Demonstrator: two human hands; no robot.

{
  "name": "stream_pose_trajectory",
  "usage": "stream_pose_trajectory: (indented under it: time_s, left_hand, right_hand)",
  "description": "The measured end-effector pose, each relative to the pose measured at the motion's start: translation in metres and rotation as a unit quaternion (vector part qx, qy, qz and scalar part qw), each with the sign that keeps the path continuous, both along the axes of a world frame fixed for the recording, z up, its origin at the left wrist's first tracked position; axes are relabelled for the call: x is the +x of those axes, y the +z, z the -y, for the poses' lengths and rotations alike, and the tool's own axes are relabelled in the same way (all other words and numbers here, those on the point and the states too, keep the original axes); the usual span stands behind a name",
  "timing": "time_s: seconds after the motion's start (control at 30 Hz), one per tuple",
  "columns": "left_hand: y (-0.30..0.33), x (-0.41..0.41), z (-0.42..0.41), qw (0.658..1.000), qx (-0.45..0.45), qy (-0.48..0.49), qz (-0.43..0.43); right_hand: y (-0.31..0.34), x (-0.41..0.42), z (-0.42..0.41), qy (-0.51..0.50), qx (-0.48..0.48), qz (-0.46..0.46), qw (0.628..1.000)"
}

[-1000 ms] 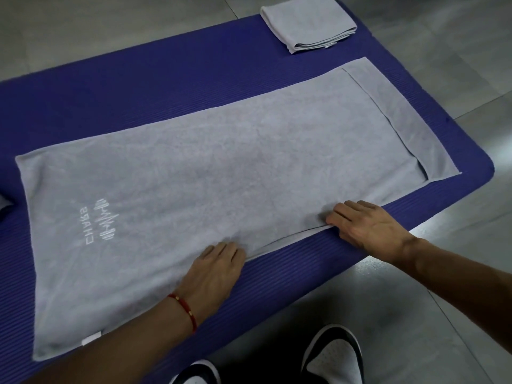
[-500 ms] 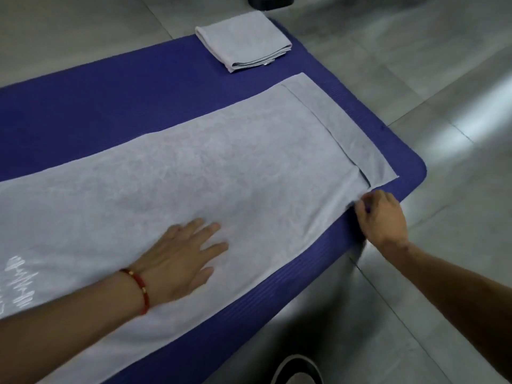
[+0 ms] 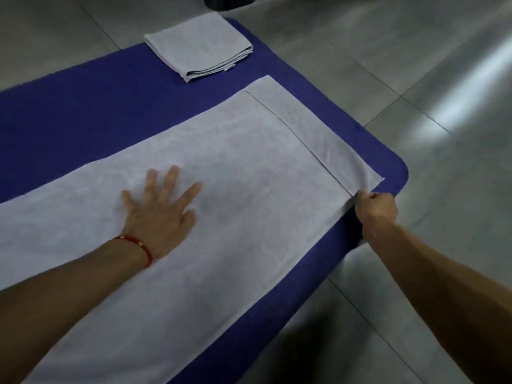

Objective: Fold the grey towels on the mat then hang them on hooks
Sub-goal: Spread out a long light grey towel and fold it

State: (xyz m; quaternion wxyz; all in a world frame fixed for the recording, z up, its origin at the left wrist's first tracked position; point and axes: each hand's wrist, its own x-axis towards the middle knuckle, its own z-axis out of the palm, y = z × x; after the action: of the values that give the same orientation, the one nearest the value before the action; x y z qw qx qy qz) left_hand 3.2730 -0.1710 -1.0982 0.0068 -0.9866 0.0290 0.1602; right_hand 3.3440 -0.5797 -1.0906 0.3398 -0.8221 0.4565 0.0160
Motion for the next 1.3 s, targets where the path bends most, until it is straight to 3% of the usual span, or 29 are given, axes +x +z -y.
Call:
stream_pose_trajectory:
  time_s: [0.07,0.13,0.2,0.27,0.43,0.6,0.83,0.93,1.03,1.07,1.13,1.2,1.3]
  left_hand:
    - [-0.002,0.013,-0.018,0.997,0.001,0.081,-0.008]
    - [-0.005,0.024,-0.036,0.993,-0.004,0.120,-0.012]
    - [-0.007,0.036,-0.050,0.989,-0.013,0.145,0.002]
    - [-0.009,0.049,-0.057,0.984,-0.026,0.179,0.012]
    - [-0.029,0.052,-0.056,0.978,0.010,0.196,0.073]
    - [-0.037,0.050,-0.060,0.977,-0.012,0.189,0.100]
    - [-0.035,0.049,-0.060,0.976,-0.005,0.192,0.099]
    - [-0.033,0.050,-0.058,0.977,0.004,0.189,0.098]
    - [-0.033,0.050,-0.060,0.978,0.008,0.188,0.093]
    - [-0.033,0.050,-0.060,0.978,0.009,0.186,0.092]
    - [-0.032,0.050,-0.060,0.978,0.004,0.185,0.093]
    - [-0.031,0.051,-0.059,0.978,0.001,0.183,0.096]
    - [-0.033,0.051,-0.060,0.978,0.004,0.186,0.098]
  right_hand:
    - [0.002,0.009,-0.007,-0.034,-0.023,-0.010,0.999]
    - [0.012,0.022,-0.024,0.007,-0.124,0.008,0.992]
    - [0.019,0.036,-0.046,0.169,-0.176,0.062,0.968]
    - [0.019,0.053,-0.073,0.314,-0.153,0.092,0.933]
    - [0.010,0.125,-0.156,0.542,-0.198,0.060,0.815]
    - [0.011,0.208,-0.219,0.576,-0.224,0.054,0.784]
    - [0.012,0.267,-0.245,0.729,-0.234,0.028,0.643]
    - [0.016,0.270,-0.247,0.741,-0.261,0.085,0.613]
    - [0.005,0.264,-0.244,0.721,-0.290,0.121,0.617]
    - [0.000,0.262,-0.239,0.693,-0.299,0.140,0.641]
    - [-0.013,0.256,-0.227,0.577,-0.306,0.160,0.740]
    - [-0.027,0.249,-0.219,0.490,-0.307,0.061,0.814]
    - [-0.041,0.252,-0.212,0.488,-0.285,-0.077,0.821]
